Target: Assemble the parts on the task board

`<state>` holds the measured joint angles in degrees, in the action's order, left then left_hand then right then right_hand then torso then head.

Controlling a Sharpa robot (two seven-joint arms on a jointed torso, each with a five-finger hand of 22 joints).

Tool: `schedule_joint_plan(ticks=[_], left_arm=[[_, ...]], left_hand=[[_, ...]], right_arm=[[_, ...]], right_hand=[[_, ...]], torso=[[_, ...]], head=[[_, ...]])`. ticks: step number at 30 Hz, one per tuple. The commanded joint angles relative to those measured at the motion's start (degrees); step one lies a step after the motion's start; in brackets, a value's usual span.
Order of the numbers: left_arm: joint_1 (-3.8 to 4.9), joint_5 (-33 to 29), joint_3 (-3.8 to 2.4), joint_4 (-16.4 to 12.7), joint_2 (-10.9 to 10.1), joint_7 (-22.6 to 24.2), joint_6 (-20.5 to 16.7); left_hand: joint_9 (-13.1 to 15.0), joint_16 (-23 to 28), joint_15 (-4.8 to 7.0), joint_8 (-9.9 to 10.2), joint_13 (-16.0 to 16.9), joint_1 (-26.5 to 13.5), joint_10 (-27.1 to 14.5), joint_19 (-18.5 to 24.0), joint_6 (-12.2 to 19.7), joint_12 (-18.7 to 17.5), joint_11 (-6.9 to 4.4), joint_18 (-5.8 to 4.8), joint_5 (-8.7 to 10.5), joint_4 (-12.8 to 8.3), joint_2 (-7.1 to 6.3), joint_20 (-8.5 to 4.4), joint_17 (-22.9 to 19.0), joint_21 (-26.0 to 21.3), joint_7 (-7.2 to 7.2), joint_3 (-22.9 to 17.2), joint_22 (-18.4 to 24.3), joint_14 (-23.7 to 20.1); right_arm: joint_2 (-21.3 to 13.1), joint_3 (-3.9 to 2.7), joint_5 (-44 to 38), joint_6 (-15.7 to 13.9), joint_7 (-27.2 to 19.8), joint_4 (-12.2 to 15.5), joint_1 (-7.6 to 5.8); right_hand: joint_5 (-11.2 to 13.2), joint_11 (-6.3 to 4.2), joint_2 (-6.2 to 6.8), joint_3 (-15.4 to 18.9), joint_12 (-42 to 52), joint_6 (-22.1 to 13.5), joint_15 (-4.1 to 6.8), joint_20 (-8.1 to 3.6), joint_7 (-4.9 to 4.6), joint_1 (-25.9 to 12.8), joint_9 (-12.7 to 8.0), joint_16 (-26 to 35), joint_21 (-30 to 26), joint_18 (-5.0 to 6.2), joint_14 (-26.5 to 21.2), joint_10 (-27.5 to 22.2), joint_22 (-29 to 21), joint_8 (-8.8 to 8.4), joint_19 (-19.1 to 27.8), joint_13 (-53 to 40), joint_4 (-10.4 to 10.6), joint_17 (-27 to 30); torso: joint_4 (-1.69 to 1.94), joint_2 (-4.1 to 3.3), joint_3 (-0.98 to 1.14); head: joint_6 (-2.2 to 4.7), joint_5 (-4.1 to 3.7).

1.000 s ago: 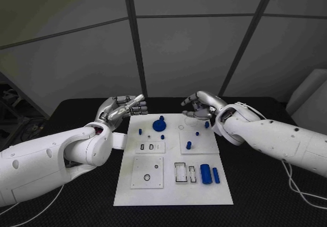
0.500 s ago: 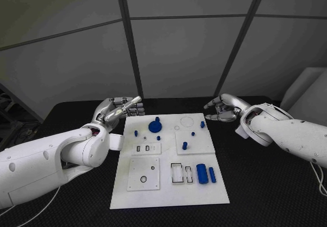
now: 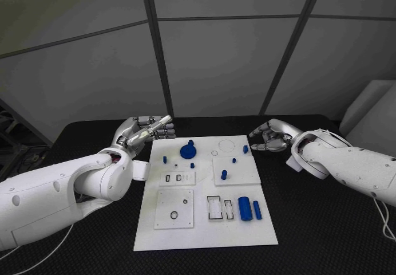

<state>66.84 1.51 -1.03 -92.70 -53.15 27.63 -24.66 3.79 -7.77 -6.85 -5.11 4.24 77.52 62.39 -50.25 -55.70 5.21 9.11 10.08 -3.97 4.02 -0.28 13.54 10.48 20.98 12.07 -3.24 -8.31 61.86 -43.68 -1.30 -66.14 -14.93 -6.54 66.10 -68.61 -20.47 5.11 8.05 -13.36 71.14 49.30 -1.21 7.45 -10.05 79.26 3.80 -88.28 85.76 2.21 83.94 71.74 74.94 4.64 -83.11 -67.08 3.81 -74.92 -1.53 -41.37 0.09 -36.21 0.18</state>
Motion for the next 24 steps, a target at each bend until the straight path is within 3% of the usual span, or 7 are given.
schedule_joint_plan(ticks=[1,24], left_arm=[[0.06,0.7,-0.05,0.0,0.1,0.3,0.8],[0.06,0.7,-0.05,0.1,0.0,0.3,0.6]], left_hand=[[0.0,0.0,-0.09,0.3,0.0,0.7,0.3,0.4,-0.3,0.1,0.0,0.41,0.22,-0.5,-0.04,-0.09,0.1,-0.4,0.0,0.1,0.1,0.2],[0.0,0.1,-0.12,0.4,0.0,0.7,0.2,0.5,-0.3,0.0,0.03,0.4,0.22,-0.5,-0.02,-0.08,0.1,-0.4,0.04,0.1,0.1,0.2]], right_arm=[[0.5,-0.02,0.3,1.6,-0.4,-0.5,-0.01],[2.1,-0.01,-1.4,3.4,-0.1,-1.3,0.6]], right_hand=[[0.0,-0.04,-0.04,0.3,-0.1,-0.4,0.29,-0.16,0.02,0.5,-0.1,0.1,-0.2,-0.07,5.1,-0.4,6.6,-0.26,0.4,-0.1,-0.2,-11.5],[-0.1,-0.04,-0.66,0.7,0.5,1.3,0.26,-0.11,0.01,0.6,0.4,0.1,-0.1,-0.13,5.1,0.2,6.8,0.93,0.1,-0.6,0.1,-11.6]], torso=[[0.08,0.03,-0.02],[0.0,0.06,-0.04]], head=[[-0.1,-0.1],[-0.44,0.13]])
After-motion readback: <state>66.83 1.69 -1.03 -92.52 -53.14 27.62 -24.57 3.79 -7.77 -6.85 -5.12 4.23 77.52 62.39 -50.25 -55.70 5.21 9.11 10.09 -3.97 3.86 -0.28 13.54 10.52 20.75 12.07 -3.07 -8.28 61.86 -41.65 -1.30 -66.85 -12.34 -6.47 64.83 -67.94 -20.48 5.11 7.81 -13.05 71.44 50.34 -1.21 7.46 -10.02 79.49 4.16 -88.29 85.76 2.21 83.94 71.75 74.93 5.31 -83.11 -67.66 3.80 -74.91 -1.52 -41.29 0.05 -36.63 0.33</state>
